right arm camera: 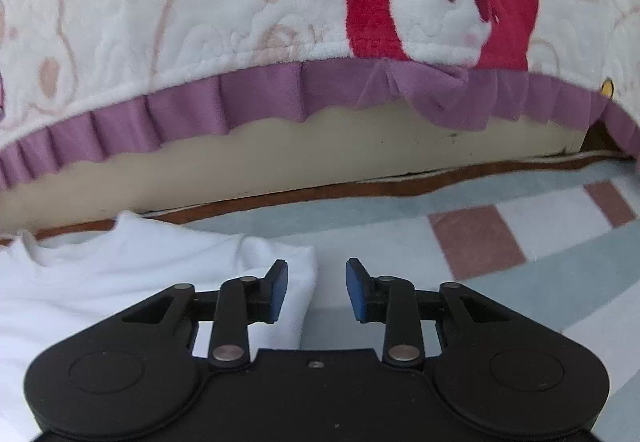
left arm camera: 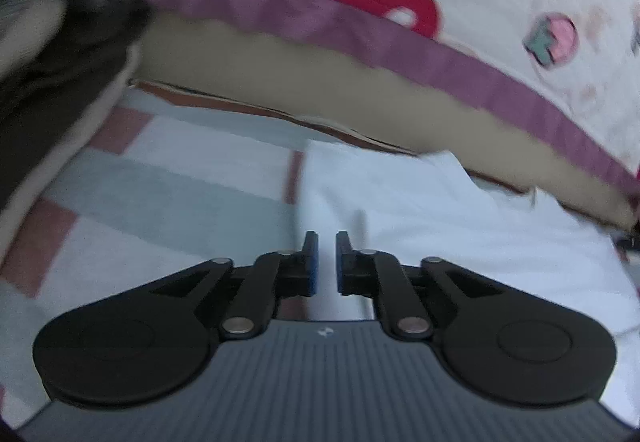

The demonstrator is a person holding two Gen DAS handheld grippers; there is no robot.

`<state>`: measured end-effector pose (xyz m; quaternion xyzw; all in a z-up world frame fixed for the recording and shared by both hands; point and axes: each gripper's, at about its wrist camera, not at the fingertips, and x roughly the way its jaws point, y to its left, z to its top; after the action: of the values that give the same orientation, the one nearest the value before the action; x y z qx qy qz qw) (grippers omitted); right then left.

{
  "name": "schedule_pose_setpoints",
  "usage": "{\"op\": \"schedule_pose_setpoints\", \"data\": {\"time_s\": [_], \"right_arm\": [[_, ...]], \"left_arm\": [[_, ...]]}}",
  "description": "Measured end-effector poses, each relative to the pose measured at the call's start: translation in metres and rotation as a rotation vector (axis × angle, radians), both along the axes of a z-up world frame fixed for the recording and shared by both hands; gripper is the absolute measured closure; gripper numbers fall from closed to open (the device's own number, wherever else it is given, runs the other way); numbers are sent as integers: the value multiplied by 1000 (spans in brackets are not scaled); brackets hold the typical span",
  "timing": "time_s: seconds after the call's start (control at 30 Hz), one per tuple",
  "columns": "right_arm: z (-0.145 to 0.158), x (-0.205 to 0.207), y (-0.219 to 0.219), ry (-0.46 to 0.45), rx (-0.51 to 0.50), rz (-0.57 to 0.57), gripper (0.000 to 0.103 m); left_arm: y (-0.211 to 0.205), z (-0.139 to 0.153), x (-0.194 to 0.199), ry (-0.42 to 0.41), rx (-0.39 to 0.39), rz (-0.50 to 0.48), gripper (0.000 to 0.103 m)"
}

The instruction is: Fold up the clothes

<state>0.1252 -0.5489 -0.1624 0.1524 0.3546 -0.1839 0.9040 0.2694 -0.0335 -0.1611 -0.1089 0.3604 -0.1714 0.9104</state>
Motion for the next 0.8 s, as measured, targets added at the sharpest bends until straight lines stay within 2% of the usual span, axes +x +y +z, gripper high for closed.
{"op": "schedule_pose_setpoints", "data": {"time_s": [0.1, 0.2, 0.27, 0.3, 0.33, 0.37, 0.43, 0.5, 0.53, 0.57, 0.67, 0.73, 0.8], "right_arm": [[-5, -5, 6, -11, 49, 3, 66], [-7, -4, 22, 3, 84, 61, 66], [-7, 1, 35, 32, 87, 123, 61], [-7, 0, 41, 52, 72, 151, 54], [-7, -2, 46, 69, 55, 174, 52], [-8, -5, 51, 87, 37, 198, 52], [-8, -21, 54, 94, 54, 170, 52], [-4, -45, 58, 83, 52, 148, 52], [-1, -59, 61, 73, 47, 144, 52], [1, -74, 64, 66, 38, 146, 52], [1, -117, 77, 53, 0, 158, 51], [-4, -139, 86, 63, -5, 167, 51], [-10, -141, 98, 124, -59, 217, 51]], "left_arm": [[15, 3, 1, 44, -77, -19, 89], [18, 6, -5, 71, -128, -125, 89], [14, 6, -12, 74, -131, -220, 82], [8, 4, -17, 67, -86, -280, 77], [-1, 2, -25, 44, -2, -344, 72], [-6, 2, -30, 17, 52, -363, 72], [-14, 3, -36, -32, 117, -349, 72], [-19, -1, -40, -9, 124, -388, 67], [-21, -4, -43, 10, 121, -414, 55], [-24, -5, -47, 5, 143, -430, 51], [-37, -8, -61, -37, 240, -447, 51], [-42, -8, -68, -44, 261, -412, 52], [-44, -15, -81, -76, 276, -422, 53]]}}
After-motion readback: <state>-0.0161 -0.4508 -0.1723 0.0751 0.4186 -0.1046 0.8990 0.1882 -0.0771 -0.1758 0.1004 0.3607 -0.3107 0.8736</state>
